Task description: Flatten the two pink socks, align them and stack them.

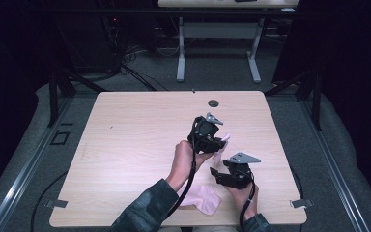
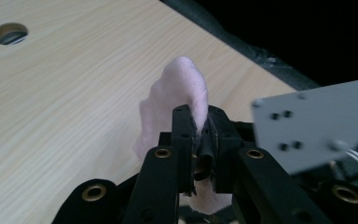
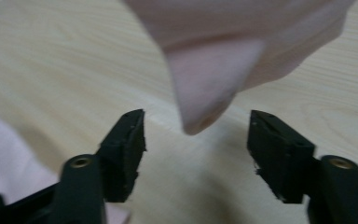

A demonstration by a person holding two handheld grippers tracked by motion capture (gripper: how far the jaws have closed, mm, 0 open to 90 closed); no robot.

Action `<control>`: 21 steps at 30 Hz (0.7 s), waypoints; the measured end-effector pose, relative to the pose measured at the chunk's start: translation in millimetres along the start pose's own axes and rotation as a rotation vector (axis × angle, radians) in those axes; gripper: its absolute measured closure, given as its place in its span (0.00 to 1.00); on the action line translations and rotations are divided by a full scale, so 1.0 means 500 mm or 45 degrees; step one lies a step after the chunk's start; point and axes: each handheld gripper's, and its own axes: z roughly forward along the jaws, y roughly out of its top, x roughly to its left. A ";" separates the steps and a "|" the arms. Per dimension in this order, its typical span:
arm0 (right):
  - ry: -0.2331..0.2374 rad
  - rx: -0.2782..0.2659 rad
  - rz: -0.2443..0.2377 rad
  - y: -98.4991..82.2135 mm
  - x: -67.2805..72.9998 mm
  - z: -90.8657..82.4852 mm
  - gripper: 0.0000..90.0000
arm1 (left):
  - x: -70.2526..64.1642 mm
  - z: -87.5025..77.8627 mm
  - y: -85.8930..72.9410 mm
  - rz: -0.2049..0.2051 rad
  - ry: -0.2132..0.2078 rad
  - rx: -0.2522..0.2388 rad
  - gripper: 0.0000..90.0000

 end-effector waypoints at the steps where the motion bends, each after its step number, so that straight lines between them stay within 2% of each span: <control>1: 0.000 0.000 0.000 0.000 0.000 0.000 0.48 | 0.000 0.000 0.000 0.000 0.000 0.000 0.92; 2: -0.015 -0.012 0.000 0.002 -0.006 0.003 0.59 | 0.000 -0.002 0.000 -0.004 -0.017 -0.005 0.92; 3: -0.045 -0.035 0.014 0.007 -0.016 0.004 0.76 | 0.004 -0.008 -0.002 -0.018 -0.016 -0.016 0.92; 4: -0.045 -0.035 0.014 0.007 -0.016 0.004 0.76 | 0.004 -0.008 -0.002 -0.018 -0.016 -0.016 0.92; 6: -0.015 -0.117 0.046 0.009 -0.021 0.001 0.88 | 0.014 -0.015 -0.009 -0.056 -0.045 -0.035 0.92; 8: -0.053 -0.086 -0.013 0.011 -0.022 -0.008 0.95 | 0.026 -0.023 -0.019 -0.090 -0.055 -0.051 0.92; 10: -0.073 -0.080 -0.040 0.012 -0.020 -0.016 0.96 | 0.037 -0.032 -0.035 -0.112 -0.044 -0.063 0.92; 11: -0.100 -0.069 -0.069 0.012 -0.017 -0.027 0.97 | 0.043 -0.035 -0.044 -0.133 -0.050 -0.071 0.92; 12: -0.100 -0.069 -0.069 0.012 -0.017 -0.027 0.97 | 0.049 -0.038 -0.054 -0.157 -0.058 -0.079 0.92; 13: -0.127 -0.054 -0.120 0.012 -0.011 -0.041 0.97 | 0.060 -0.043 -0.072 -0.178 -0.045 -0.082 0.91; 14: -0.127 -0.054 -0.120 0.012 -0.011 -0.041 0.97 | 0.060 -0.043 -0.072 -0.178 -0.045 -0.082 0.91; 15: -0.155 -0.026 -0.172 0.014 -0.003 -0.055 0.97 | 0.072 -0.049 -0.093 -0.210 -0.055 -0.083 0.91; 16: -0.155 -0.026 -0.172 0.014 -0.003 -0.055 0.97 | 0.072 -0.049 -0.093 -0.210 -0.055 -0.083 0.91; 18: -0.154 -0.005 -0.198 0.015 0.005 -0.069 0.97 | 0.081 -0.055 -0.115 -0.232 -0.042 -0.085 0.91; 19: -0.136 0.037 -0.219 0.016 0.012 -0.082 0.97 | 0.090 -0.061 -0.137 -0.247 -0.038 -0.075 0.91; 20: -0.136 0.037 -0.219 0.016 0.012 -0.082 0.97 | 0.090 -0.061 -0.137 -0.247 -0.038 -0.075 0.91; 21: -0.113 0.068 -0.238 0.015 0.023 -0.090 0.97 | 0.093 -0.063 -0.149 -0.258 -0.039 -0.070 0.91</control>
